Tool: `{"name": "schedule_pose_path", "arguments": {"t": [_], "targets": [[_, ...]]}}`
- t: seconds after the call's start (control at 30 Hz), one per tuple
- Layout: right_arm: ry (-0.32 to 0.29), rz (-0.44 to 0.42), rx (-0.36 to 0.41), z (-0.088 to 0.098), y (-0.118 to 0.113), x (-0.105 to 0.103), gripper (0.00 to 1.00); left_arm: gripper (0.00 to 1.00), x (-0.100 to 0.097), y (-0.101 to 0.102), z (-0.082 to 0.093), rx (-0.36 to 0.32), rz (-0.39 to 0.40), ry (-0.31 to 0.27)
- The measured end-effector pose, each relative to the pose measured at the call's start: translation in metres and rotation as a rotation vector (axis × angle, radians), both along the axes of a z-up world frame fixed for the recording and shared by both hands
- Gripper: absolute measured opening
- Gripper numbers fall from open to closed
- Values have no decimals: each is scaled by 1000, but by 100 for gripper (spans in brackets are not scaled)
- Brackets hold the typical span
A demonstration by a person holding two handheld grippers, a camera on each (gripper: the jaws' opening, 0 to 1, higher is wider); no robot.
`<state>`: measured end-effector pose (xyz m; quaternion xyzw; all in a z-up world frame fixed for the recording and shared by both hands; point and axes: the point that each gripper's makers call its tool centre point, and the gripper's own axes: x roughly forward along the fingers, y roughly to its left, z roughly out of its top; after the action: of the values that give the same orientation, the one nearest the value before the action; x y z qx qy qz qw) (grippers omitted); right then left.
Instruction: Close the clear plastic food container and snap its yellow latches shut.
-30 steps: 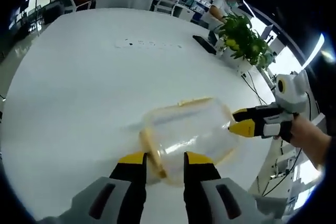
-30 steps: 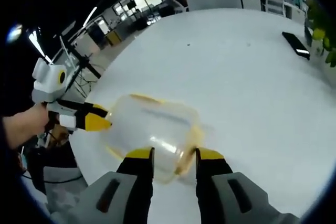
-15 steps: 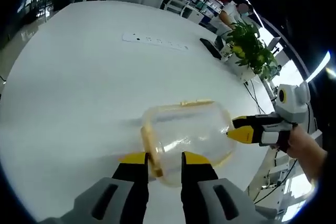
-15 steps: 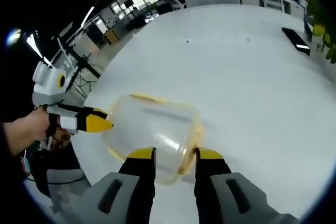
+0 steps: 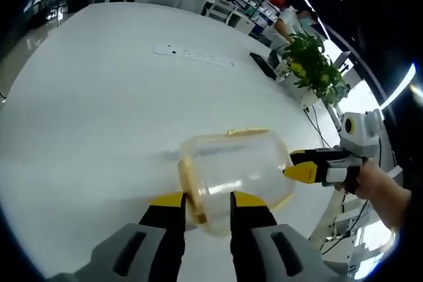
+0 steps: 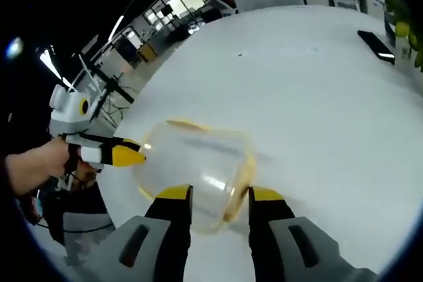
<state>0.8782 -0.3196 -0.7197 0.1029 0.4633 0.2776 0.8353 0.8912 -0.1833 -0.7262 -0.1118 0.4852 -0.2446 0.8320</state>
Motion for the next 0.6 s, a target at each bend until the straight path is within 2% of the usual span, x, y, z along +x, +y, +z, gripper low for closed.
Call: {"name": "schedule_pose_path", "arguments": {"t": [0.07,0.1,0.23,0.27,0.3,0.33,0.37,0.4,0.47,0.5,0.53,0.6], "targets": [[-33,32,-34,0,1,3,36,19,1,0,1,6,-12,-11],[-52,36,-55,2,-1,7,35,19,4,1,4,38,-70,-59],[-114,55,-78,13,-5,16,32,20,8,-3,19,89,-203,-143],[-165,100,-104,19,-6,22,31,19,11,-4,23,101,-236,-168],[-176,112,-111,21,-7,23,28,19,12,-9,29,100,-277,-198],[-218,149,-94,28,-1,27,26,19,12,-19,37,86,-349,-241],[-221,152,-103,30,-2,28,24,19,12,-22,39,95,-381,-251],[-240,161,-116,33,-2,32,24,19,16,-26,43,131,-421,-291],[-285,218,-50,43,13,34,25,20,14,-43,50,138,-538,-357],[-304,267,-3,49,24,32,26,21,11,-47,50,147,-585,-366],[-321,298,-7,51,27,32,26,21,7,-57,51,141,-653,-395],[-359,407,-48,49,35,28,23,21,2,-65,50,138,-708,-399]]}}
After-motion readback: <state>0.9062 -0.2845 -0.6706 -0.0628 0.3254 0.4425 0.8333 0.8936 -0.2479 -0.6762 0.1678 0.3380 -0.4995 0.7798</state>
